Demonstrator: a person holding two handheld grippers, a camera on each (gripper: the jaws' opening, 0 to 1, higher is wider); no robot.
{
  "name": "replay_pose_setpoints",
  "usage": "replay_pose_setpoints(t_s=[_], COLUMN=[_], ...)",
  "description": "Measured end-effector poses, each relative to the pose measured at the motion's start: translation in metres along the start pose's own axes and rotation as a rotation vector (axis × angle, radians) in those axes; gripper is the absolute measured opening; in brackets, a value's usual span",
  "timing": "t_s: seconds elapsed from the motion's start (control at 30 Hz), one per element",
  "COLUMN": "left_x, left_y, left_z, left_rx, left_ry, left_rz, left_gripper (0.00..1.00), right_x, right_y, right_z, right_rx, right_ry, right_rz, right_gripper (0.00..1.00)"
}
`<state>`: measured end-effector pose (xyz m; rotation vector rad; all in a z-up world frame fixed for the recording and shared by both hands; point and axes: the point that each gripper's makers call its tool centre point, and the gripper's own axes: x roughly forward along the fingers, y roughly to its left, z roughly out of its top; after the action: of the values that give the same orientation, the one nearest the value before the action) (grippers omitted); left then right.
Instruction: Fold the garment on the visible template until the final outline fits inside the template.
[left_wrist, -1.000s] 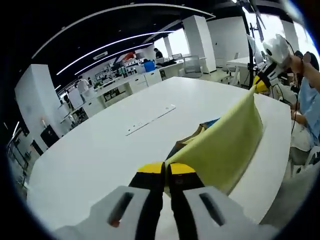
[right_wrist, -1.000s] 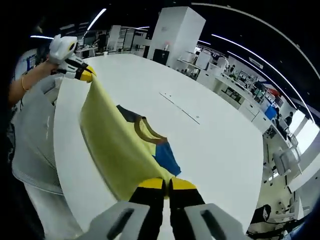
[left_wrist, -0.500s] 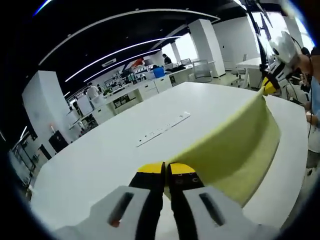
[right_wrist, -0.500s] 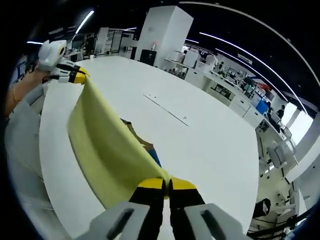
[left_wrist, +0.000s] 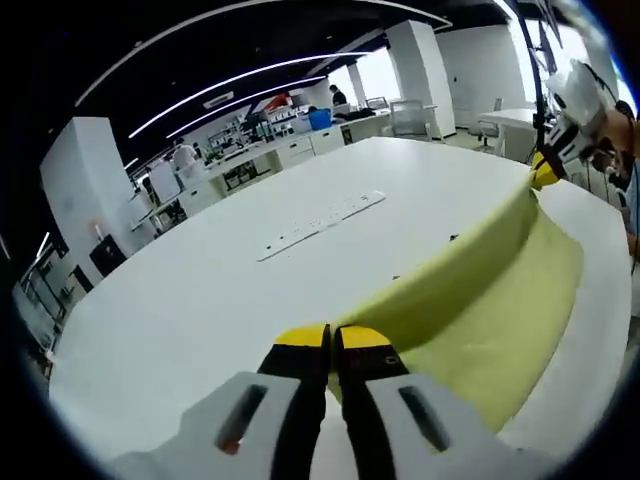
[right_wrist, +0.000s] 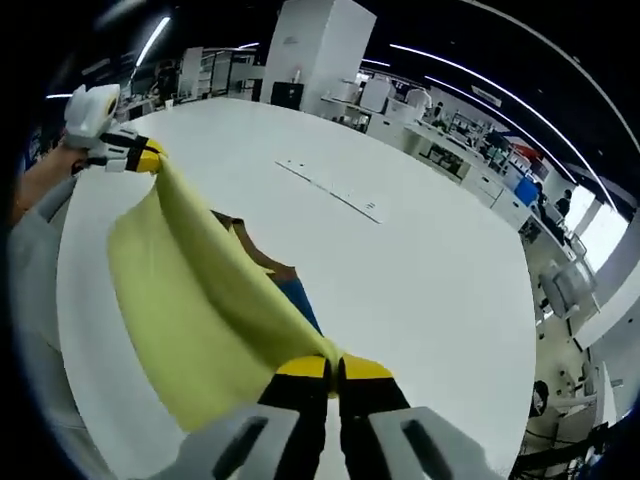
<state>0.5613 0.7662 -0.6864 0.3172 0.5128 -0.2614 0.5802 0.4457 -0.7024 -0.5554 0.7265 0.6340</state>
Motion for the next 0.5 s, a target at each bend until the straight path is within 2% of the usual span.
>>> replay_pose_setpoints(t_s=[0.17,0.37,0.5], left_x=[0.019,0.034,0.043], left_y=[-0.001,-0.002,0.000], left_z=[-0.016,-0.031,-0.039], left_rx=[-0.037,0.011,-0.035], left_ry=[0.022,0.060,0.065], left_rz=[-0.014,-0.005,0.000], left_gripper=[0.00,0.00,0.00], right_x=[0.024,0.046,0.057], right_y=[0.001,0.000,0.000], right_z=[-0.011,-0.017,-0.021], right_rx=[-0.008,-0.002,-0.003], right_ry=[0.050,0.076,0.096], right_rz=[0.018,0.028,0.029], right_gripper=[0.00,0.00,0.00])
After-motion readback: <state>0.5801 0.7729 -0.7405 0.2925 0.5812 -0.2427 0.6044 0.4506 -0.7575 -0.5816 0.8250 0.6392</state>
